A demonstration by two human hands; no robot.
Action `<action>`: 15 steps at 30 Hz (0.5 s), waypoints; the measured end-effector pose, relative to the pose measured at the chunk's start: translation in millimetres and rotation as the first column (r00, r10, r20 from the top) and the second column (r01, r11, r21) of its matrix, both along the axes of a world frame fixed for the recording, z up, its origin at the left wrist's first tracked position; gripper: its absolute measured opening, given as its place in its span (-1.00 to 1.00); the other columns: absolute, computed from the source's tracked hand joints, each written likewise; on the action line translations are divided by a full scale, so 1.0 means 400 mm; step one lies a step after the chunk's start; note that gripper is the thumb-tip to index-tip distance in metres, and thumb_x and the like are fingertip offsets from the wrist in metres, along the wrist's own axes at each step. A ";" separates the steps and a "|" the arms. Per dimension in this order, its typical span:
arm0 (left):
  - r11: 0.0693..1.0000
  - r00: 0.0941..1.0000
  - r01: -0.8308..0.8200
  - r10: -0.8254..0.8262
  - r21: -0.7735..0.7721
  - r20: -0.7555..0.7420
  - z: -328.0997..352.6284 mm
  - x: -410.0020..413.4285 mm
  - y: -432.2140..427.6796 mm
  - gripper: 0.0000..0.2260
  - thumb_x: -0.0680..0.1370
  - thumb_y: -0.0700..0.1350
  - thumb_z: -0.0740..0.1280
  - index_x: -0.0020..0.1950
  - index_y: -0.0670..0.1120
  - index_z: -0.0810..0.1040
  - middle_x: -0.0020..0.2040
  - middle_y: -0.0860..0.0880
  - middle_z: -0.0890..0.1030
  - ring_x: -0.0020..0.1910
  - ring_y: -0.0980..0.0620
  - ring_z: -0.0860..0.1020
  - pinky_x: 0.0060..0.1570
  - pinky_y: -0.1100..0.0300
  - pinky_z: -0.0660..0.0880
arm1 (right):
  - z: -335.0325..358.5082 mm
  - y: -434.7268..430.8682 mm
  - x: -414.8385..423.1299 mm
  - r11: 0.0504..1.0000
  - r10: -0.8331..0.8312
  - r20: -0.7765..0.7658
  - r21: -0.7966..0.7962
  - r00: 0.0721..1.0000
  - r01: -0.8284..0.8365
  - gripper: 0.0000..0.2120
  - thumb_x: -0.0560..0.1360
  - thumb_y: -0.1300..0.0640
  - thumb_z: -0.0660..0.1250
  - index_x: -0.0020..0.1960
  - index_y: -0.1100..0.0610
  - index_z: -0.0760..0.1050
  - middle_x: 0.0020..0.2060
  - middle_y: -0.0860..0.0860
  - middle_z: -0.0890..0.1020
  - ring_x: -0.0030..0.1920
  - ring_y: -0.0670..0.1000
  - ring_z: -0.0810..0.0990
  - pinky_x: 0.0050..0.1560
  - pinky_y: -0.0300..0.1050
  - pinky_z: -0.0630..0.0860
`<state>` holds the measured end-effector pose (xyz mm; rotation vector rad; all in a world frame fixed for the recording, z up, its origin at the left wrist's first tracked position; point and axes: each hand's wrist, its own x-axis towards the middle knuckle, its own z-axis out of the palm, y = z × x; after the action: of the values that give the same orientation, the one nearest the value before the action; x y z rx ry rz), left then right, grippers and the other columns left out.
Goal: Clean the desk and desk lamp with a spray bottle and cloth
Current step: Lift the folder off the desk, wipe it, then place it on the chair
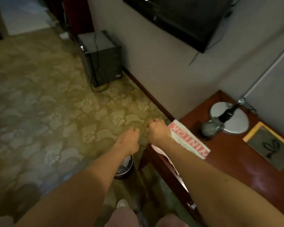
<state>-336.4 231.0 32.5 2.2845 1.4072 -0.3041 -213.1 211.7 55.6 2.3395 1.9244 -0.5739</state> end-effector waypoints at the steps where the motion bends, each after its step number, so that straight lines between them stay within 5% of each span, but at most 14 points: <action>1: 1.000 1.000 0.014 -0.014 0.013 0.005 0.030 0.021 -0.014 -0.71 0.54 -0.17 0.23 0.25 -0.18 0.36 0.26 -0.20 0.39 0.21 -0.21 0.45 0.13 -0.03 0.45 | 0.029 -0.020 0.020 1.000 -0.012 -0.001 0.011 1.000 0.012 -0.57 0.49 0.21 0.25 0.36 0.18 0.37 0.30 0.13 0.39 0.35 0.15 0.30 0.24 -0.03 0.41; 15: 0.962 0.974 0.226 -0.224 0.153 -0.030 0.234 0.480 -0.354 -0.67 0.54 -0.17 0.21 0.30 -0.11 0.34 0.28 -0.16 0.42 0.22 -0.18 0.45 0.13 -0.02 0.43 | 0.225 -0.454 0.485 0.974 -0.201 0.032 0.110 0.979 0.196 -0.61 0.49 0.20 0.28 0.31 0.18 0.38 0.25 0.15 0.43 0.29 0.19 0.37 0.16 0.04 0.44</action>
<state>-144.6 89.5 126.1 2.5816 1.2150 -0.2870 -18.9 30.0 145.8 2.6078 1.7566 -0.4395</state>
